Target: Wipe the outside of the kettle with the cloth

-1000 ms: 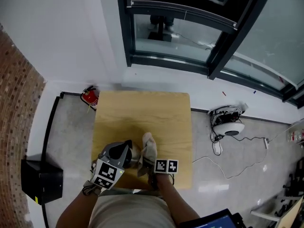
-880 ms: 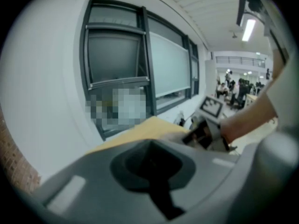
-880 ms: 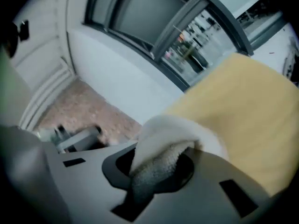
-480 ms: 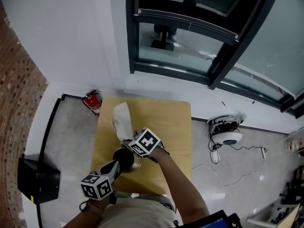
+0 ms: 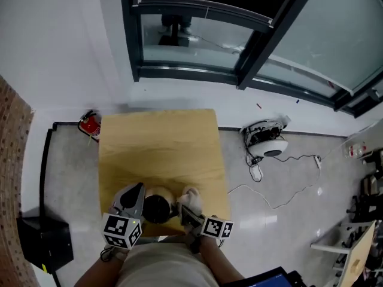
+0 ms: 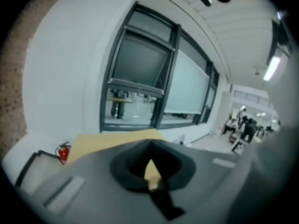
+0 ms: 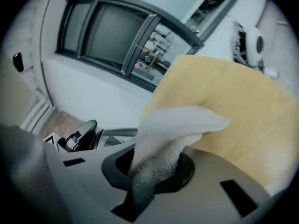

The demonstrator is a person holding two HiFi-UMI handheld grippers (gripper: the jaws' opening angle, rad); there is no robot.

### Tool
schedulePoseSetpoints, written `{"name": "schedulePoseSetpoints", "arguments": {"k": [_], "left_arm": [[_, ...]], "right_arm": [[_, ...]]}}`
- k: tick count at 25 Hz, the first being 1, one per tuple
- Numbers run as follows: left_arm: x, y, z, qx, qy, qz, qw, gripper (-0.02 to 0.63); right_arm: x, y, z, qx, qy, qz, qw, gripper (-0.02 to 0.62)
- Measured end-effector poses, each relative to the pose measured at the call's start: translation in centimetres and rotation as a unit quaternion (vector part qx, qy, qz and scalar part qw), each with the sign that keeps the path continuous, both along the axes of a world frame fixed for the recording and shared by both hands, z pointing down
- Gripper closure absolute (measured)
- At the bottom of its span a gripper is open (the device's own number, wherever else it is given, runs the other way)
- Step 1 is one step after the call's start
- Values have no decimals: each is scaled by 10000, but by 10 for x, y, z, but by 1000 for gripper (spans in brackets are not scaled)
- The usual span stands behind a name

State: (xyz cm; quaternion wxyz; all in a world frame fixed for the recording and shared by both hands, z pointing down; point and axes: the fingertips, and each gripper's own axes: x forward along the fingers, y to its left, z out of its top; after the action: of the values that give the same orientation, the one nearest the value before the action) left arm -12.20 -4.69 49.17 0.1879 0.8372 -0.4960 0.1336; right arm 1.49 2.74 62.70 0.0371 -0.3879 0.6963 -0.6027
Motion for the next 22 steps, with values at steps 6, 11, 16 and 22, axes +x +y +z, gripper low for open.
{"name": "schedulePoseSetpoints", "arguments": {"k": [6,11,16,22], "left_arm": [[73,29,12,327,-1319,1537,9787,607],[82,42,23,804,-2065,1984,9547,607],[84,42,21,628,-1730,1888,9646,607],[84,44,14,640,-1498,1775,9705,607]], "right_arm": [[6,-18,-31,1222,-846,661,9867,541],[-1,-13,58,23,529,-140,9985,541],[-16,-17,-42,1877,-735,-76,9794,541],[-19,-44,12,999,92,-446,9940,541]]}}
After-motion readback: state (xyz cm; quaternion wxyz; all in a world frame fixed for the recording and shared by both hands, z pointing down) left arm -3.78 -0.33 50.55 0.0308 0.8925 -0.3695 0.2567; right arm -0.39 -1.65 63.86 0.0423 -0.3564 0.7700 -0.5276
